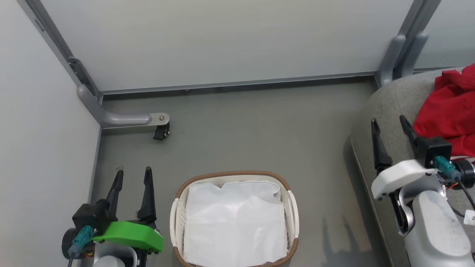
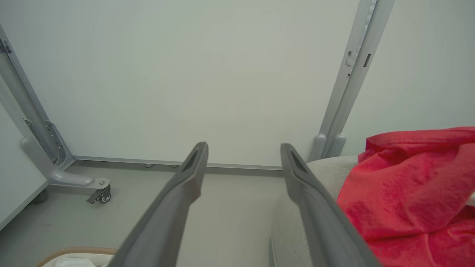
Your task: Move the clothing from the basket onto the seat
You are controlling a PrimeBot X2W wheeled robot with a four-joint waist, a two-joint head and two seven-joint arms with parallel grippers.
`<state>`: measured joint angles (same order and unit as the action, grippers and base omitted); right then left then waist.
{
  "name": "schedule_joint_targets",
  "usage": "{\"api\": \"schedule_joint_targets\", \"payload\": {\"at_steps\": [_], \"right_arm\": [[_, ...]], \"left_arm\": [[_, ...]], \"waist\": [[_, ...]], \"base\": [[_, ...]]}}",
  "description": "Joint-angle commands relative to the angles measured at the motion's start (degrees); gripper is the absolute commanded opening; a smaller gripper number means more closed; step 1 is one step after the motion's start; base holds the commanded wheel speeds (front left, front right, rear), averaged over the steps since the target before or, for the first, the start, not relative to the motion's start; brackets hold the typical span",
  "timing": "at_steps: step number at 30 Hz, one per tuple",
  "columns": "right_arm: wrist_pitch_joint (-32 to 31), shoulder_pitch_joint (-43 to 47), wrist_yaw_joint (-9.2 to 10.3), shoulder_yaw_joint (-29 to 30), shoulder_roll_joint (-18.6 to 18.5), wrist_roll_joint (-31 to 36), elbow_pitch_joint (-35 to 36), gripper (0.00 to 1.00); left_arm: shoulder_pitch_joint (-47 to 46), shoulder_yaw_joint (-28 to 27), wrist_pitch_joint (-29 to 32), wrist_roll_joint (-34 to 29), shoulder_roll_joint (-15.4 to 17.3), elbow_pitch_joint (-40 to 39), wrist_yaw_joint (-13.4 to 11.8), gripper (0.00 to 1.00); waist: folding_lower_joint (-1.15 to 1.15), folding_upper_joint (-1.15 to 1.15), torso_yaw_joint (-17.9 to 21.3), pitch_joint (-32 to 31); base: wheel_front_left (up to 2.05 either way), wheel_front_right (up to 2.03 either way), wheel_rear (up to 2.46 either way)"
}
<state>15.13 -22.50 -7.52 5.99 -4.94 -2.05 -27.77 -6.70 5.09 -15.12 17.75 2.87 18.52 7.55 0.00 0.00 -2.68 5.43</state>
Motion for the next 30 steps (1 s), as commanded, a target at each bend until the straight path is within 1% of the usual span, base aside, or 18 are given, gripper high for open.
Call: {"api": "schedule_joint_targets", "payload": {"at_steps": [1,7,11,16,22,30], "right_arm": [[0.02,2.0,0.06,0.01,0.44,-0.31,0.73,1.0],[0.02,8.08,0.06,-0.88,1.9,-0.58,3.39,1.0],[0.02,11.4,0.07,-2.57,1.91,-3.76,5.28,1.0],[0.02,15.01,0.07,-2.37,1.94,-7.25,7.53,1.0],[0.02,17.19,0.06,-3.03,1.94,-8.15,8.26,1.0],[0.02,17.93,0.06,-3.28,1.95,-8.38,8.34,1.0]], "left_arm": [[1.12,-0.39,-0.04,0.63,0.08,0.08,-0.12,1.0],[3.74,-0.8,-0.04,1.57,0.06,0.81,-0.13,1.0],[5.04,-0.25,-0.04,1.81,0.05,1.49,-0.13,1.0],[6.27,0.18,-0.04,2.26,0.06,1.72,-0.12,1.0],[6.78,0.56,-0.04,2.25,0.06,1.88,-0.12,1.0],[6.91,0.89,-0.04,1.66,0.05,2.16,-0.12,1.0]], "waist": [[0.0,0.0,-2.43,-2.72],[0.0,0.0,-2.54,-4.03],[0.0,0.0,-2.21,-4.52],[0.0,0.0,-1.66,-5.09],[0.0,0.0,-1.15,-5.57],[0.0,0.0,-1.08,-6.06]], "base": [[0.0,0.0,0.0],[0.0,0.0,0.0],[0.0,0.0,0.0],[0.0,0.0,0.0],[0.0,0.0,0.0],[0.0,0.0,0.0]]}}
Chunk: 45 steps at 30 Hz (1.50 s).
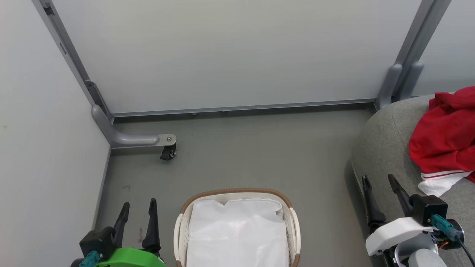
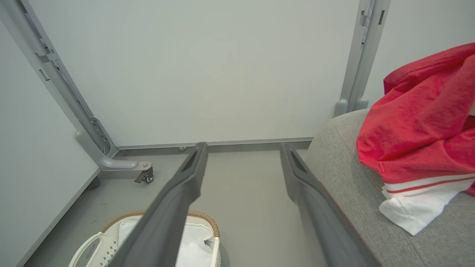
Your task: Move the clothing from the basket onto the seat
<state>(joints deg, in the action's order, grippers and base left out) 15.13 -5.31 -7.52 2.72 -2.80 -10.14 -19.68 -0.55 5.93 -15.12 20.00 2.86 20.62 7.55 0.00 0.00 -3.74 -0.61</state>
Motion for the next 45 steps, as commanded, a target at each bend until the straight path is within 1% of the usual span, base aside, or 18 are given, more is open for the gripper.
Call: {"api": "schedule_joint_targets", "payload": {"at_steps": [1,5,6,11,29,45], "right_arm": [[0.02,0.76,0.06,0.0,-0.19,-0.31,0.23,1.0],[0.02,0.69,0.06,-0.17,-0.19,-0.35,0.28,1.0],[-0.01,0.02,-0.01,-0.1,0.05,-0.02,-0.16,0.0],[-0.46,0.6,-0.01,0.13,0.64,-0.9,-2.4,0.0],[-5.31,0.24,0.0,0.94,0.42,-19.77,-0.35,0.0],[-8.9,-0.12,0.01,1.56,0.28,-33.55,1.11,0.0]], "left_arm": [[0.72,0.06,-0.04,-0.67,0.06,0.07,-0.12,1.0],[0.69,0.34,-0.04,-0.19,0.06,0.51,-0.12,1.0],[0.02,0.31,0.02,0.06,-0.03,0.53,0.0,0.0],[0.26,0.35,0.2,0.99,-0.14,2.47,-0.01,0.0],[-1.28,-1.83,4.53,18.22,0.56,0.47,-0.03,0.0],[-2.39,-3.63,7.86,30.61,0.9,-1.25,-0.04,0.0]], "waist": [[0.0,0.0,-0.04,-0.03],[0.0,0.0,-0.09,-0.04],[0.0,0.0,-0.08,-0.05],[0.0,0.0,-0.05,-0.05],[0.0,0.0,0.49,0.07],[0.0,0.0,0.97,0.18]], "base": [[0.0,0.0,0.0],[0.0,0.0,0.0],[0.0,0.0,0.0],[0.0,0.0,0.0],[0.0,0.0,0.0],[0.0,0.0,0.0]]}}
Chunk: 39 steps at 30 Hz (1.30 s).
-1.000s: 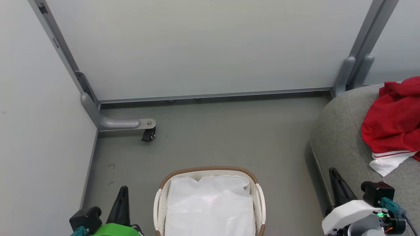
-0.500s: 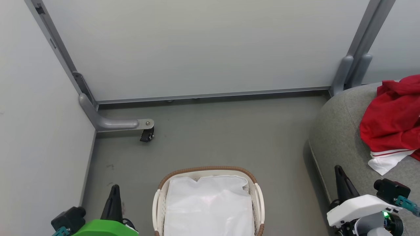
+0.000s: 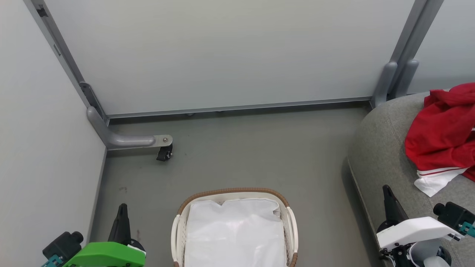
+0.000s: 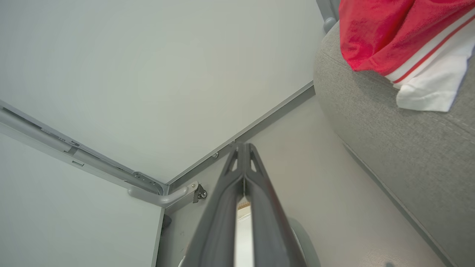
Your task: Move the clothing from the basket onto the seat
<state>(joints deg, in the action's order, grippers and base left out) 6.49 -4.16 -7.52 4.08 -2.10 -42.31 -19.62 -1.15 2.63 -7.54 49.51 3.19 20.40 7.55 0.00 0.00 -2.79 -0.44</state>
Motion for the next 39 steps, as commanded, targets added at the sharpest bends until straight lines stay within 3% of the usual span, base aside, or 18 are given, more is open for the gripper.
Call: {"api": "schedule_joint_targets", "payload": {"at_steps": [1,39], "right_arm": [[-0.5,-1.3,0.01,0.24,-0.43,-2.22,1.12,0.0],[-7.03,-1.83,0.03,1.46,-0.7,-26.93,3.59,0.0]], "left_arm": [[-1.85,-0.45,0.5,1.9,0.59,-1.14,-0.04,0.0],[-3.79,-4.22,6.97,23.75,0.83,-3.99,-0.07,0.0]], "waist": [[0.0,0.0,0.05,0.01],[0.0,0.0,1.19,0.27]], "base": [[0.0,0.0,0.0],[0.0,0.0,0.0]]}}
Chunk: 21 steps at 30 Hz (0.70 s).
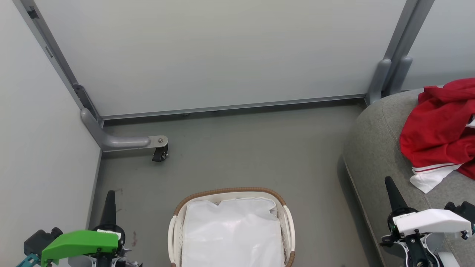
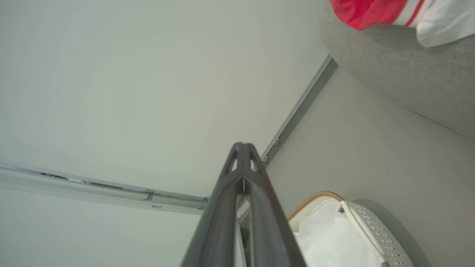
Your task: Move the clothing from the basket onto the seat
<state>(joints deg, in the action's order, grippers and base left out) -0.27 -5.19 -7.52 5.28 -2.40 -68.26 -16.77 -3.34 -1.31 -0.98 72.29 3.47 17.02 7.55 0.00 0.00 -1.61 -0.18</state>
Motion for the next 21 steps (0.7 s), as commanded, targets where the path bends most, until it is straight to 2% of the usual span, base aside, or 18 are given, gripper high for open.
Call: {"api": "schedule_joint_targets", "payload": {"at_steps": [1,21], "right_arm": [[-0.43,-0.8,0.03,0.3,-0.41,-1.61,0.79,0.0],[-3.05,-1.1,0.03,0.76,-0.49,-11.5,1.73,0.0]], "left_arm": [[-1.65,-0.36,0.5,1.51,0.55,-0.7,-0.07,0.0],[-2.4,-2.06,3.28,10.02,0.5,-1.8,-0.09,0.0]], "waist": [[0.0,0.0,0.05,0.01],[0.0,0.0,0.65,0.15]], "base": [[0.0,0.0,0.0],[0.0,0.0,0.0]]}}
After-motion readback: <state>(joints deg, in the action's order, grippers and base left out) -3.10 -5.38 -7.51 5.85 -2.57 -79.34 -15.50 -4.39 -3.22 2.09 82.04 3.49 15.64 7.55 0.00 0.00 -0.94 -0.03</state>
